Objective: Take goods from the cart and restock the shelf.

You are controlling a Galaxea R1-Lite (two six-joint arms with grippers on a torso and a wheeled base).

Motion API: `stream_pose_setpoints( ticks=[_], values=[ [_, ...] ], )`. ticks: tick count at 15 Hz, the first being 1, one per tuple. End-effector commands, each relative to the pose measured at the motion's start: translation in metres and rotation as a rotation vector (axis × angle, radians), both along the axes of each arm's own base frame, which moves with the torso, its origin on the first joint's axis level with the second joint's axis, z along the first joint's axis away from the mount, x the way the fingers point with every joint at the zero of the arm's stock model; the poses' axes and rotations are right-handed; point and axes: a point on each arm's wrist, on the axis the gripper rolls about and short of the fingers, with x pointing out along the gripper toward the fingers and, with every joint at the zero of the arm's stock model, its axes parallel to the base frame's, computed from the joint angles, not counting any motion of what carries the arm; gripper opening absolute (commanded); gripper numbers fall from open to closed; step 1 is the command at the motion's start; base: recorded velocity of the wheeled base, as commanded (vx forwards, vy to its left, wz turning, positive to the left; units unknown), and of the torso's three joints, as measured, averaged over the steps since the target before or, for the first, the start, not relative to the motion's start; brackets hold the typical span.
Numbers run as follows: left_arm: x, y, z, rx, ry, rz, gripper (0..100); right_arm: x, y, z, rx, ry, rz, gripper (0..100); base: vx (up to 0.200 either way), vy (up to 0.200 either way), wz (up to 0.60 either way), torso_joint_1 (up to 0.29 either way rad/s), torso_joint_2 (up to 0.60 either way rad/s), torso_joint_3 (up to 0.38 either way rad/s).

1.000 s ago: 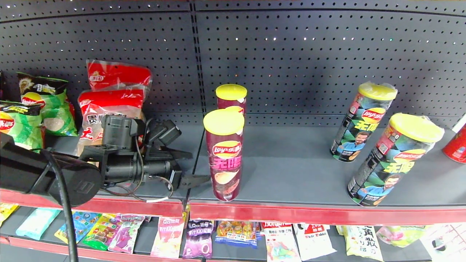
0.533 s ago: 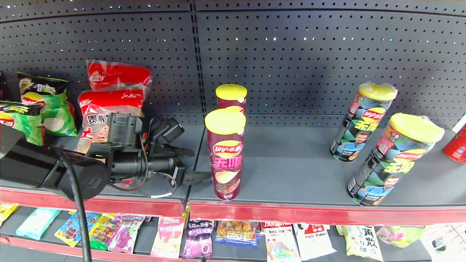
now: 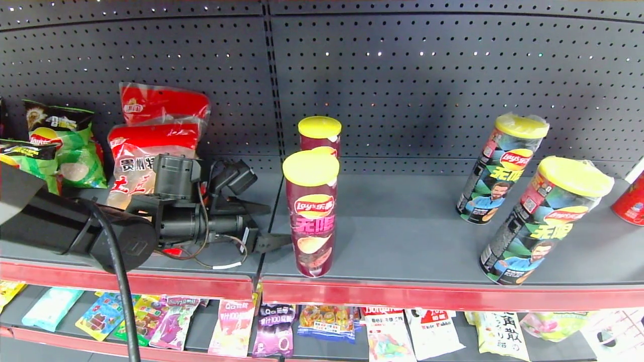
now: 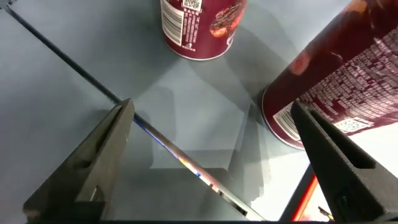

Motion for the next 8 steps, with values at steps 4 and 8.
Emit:
stream_pose_setpoints(
  ticks=[4,8],
  values=[
    [-0.001,0.001,-0.001,0.004,0.002,0.003,100,0.000,0.000,0.000,-0.001,0.002,0.000,100,0.000,0.000,0.00,0.000,0.00,0.000],
    [-0.021,0.029,0.008,0.003,-0.003,0.061,100,0.001,0.000,-0.006,-0.005,0.020,0.003,100,0.000,0.000,0.00,0.000,0.00,0.000]
  ],
)
